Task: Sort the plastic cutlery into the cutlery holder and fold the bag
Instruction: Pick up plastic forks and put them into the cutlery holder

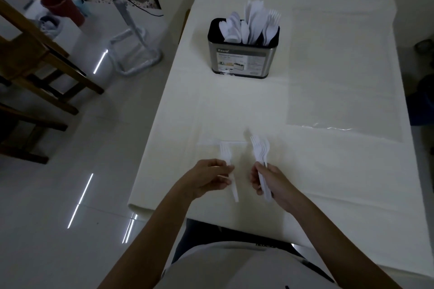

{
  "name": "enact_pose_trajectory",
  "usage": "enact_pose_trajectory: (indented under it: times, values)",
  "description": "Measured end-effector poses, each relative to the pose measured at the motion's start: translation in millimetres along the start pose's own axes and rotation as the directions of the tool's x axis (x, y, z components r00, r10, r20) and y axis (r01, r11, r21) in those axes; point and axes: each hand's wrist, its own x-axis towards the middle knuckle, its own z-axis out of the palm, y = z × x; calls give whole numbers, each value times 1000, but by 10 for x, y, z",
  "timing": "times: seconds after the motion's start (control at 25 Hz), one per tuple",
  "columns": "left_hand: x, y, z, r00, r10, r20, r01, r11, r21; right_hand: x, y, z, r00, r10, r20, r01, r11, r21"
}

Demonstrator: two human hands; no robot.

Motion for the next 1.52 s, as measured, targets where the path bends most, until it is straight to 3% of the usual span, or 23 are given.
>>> enact_pose_trajectory:
  times: [0.08,0.16,0.24,0.36,0.44,0.6,0.76,0.96,1.36,1.52]
  values:
    - [27,12,92,998,39,40,-40,999,10,-55,32,-37,1000,5,9,-5,1000,17]
    - [66,15,188,988,153,-3,-151,978,143,-106,66,-48,997,11,82,-21,992,125]
    - [86,29,286,964,264,-23,-246,925,291,-160,87,-38,991,-5,133,-23,979,203]
    - [97,74,408,925,376,53,-362,832,420,-228,117,4,986,-39,161,-10,957,291]
    - [117,139,444,894,447,31,-412,793,448,-258,140,14,983,-83,166,22,941,337]
    - [150,320,431,844,533,52,-509,767,390,-314,189,20,977,-133,166,88,963,255]
    - [141,442,430,841,508,187,-541,787,296,-369,142,22,970,-166,180,107,948,300]
    - [116,624,429,815,531,232,-579,772,264,-391,44,40,956,-249,155,178,912,370]
    - [172,901,262,789,489,373,-613,677,408,-360,-251,196,952,-288,102,280,956,87]
    - [108,1072,184,764,517,386,-645,630,433,-273,-328,358,982,-188,9,175,933,315]
